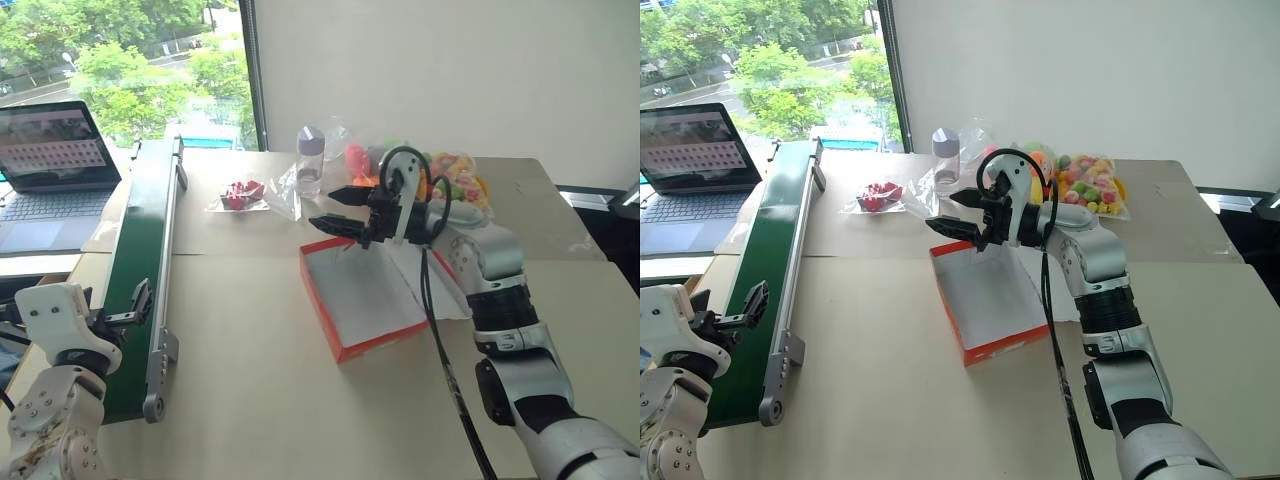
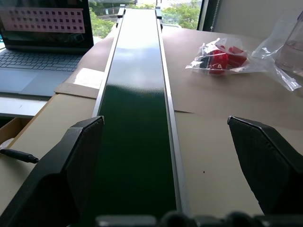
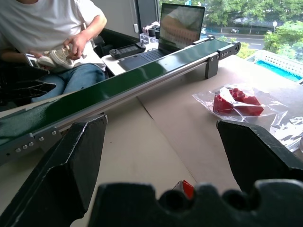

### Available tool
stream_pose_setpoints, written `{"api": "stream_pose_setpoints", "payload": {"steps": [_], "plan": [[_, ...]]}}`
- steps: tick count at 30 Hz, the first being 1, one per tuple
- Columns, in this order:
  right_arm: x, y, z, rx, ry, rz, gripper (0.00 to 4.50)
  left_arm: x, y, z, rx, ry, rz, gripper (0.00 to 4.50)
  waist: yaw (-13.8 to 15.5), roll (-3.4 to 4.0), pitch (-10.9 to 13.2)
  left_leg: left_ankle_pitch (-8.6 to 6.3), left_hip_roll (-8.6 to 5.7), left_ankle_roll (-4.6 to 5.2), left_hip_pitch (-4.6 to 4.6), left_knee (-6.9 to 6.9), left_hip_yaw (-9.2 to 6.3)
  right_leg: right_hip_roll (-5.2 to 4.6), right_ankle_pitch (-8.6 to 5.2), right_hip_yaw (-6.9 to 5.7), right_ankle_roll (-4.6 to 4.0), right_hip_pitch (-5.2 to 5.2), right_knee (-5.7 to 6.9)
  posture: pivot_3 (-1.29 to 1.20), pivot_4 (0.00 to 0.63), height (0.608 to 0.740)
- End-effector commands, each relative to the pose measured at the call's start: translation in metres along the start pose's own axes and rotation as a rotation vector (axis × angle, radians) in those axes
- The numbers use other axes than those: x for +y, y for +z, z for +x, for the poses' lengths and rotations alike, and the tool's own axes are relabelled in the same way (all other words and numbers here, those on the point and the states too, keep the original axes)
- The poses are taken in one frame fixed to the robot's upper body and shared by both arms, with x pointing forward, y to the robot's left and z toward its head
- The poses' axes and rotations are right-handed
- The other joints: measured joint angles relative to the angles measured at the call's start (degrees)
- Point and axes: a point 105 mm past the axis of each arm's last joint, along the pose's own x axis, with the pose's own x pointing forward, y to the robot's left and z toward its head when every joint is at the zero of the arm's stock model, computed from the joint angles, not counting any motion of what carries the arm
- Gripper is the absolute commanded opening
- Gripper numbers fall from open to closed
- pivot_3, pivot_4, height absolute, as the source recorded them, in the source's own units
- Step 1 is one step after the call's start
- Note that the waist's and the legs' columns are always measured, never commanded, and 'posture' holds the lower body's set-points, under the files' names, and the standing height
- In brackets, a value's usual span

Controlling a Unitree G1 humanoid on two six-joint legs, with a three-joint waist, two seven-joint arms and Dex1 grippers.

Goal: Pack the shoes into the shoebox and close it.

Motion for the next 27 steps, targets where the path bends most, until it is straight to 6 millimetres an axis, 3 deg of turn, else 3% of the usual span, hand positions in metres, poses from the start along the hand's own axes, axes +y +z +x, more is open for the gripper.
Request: {"api": "stream_pose_setpoints", "payload": {"steps": [1,5,10,16,21,27], "plan": [[0.000,0.008,-0.002,-0.036,-0.017,-0.061,4.44,0.001,0.008,0.005,-0.054,0.011,0.019,4.50,0.0,0.00,0.0,0.00,0.00,0.00,0.00,0.00,0.00,0.00,0.00,0.00,0.00,0.00,0.00,0.00,0.150,0.740],[-0.003,0.002,-0.001,-0.027,-0.056,-0.061,4.44,0.009,0.007,0.018,-0.063,0.051,0.012,4.50,0.1,0.00,0.0,0.00,0.00,-0.01,0.00,-0.01,-0.01,0.00,-0.01,-0.03,-0.12,0.01,-0.03,0.00,0.150,0.740],[-0.007,0.004,0.001,-0.029,-0.102,-0.100,4.44,0.031,0.002,0.019,-0.036,0.159,0.055,4.50,-0.1,0.00,0.0,-0.02,0.00,0.02,-0.06,-0.02,0.03,-0.04,0.04,-0.01,-0.07,-0.02,-0.13,0.00,0.150,0.740],[-0.018,0.005,0.004,-0.054,-0.212,-0.211,4.44,0.042,-0.005,0.022,-0.001,0.243,0.064,4.50,0.0,0.00,0.0,-0.03,0.03,0.02,-0.11,-0.14,0.03,-0.05,0.09,-0.05,0.00,-0.14,-0.13,0.00,0.150,0.740],[-0.019,0.005,0.007,-0.061,-0.198,-0.195,4.44,0.045,-0.002,0.026,-0.008,0.277,0.061,4.50,0.0,0.00,0.0,-0.03,0.02,0.01,-0.16,-0.13,0.04,-0.08,0.09,-0.05,-0.03,-0.14,-0.15,0.00,0.150,0.740],[-0.012,0.004,0.008,-0.061,-0.107,-0.138,4.44,0.035,0.005,0.032,-0.034,0.205,0.045,4.50,0.0,0.00,0.0,-0.03,0.02,0.01,-0.28,-0.13,0.04,-0.09,0.11,-0.05,-0.06,-0.26,-0.15,0.00,0.150,0.740]]}}
